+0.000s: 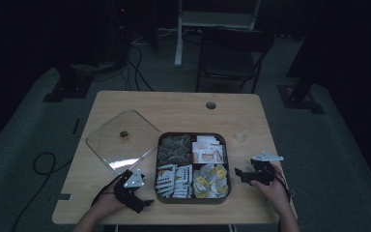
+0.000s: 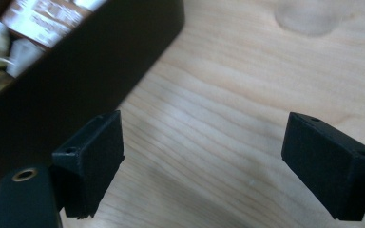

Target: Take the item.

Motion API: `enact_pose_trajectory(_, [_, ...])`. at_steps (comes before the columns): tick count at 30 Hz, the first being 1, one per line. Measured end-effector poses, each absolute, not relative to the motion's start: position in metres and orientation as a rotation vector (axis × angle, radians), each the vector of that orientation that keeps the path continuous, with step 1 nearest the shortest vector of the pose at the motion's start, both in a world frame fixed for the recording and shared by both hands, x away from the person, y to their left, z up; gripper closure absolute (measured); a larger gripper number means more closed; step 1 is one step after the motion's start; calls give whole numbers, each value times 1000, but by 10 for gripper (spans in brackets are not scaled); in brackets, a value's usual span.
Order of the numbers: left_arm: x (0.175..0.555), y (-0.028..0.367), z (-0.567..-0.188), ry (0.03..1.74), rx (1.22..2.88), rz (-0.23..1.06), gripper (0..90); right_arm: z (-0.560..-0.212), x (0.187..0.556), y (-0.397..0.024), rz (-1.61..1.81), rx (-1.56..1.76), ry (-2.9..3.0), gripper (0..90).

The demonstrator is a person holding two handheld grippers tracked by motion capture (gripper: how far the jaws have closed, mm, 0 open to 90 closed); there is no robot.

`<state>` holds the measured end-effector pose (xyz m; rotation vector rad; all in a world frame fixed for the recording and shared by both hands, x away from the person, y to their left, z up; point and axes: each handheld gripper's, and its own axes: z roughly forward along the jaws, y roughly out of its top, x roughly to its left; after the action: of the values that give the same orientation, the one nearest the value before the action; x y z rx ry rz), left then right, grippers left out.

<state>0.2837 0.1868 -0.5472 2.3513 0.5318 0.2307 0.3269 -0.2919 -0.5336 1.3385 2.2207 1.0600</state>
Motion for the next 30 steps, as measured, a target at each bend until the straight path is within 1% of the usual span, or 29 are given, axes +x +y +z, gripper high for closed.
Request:
enact_pose_trajectory(7, [284,187,-547,532,2351,231,3,-514,323,-288,1130,1285,2215,141])
enact_pose_trajectory(17, [284,187,-547,532,2351,231,3,-484,318,-271,1235,1155,2223,141])
enact_pose_trajectory(23, [284,187,-547,532,2351,230,3,-477,318,-256,1287,1067,2277,142])
enact_pose_trajectory(25, [284,187,-547,532,2351,231,3,-476,318,-252,1298,1054,2287,174])
enact_pose_trajectory(30, [284,187,-547,532,2351,231,3,-477,320,-240,1318,1015,2310,173])
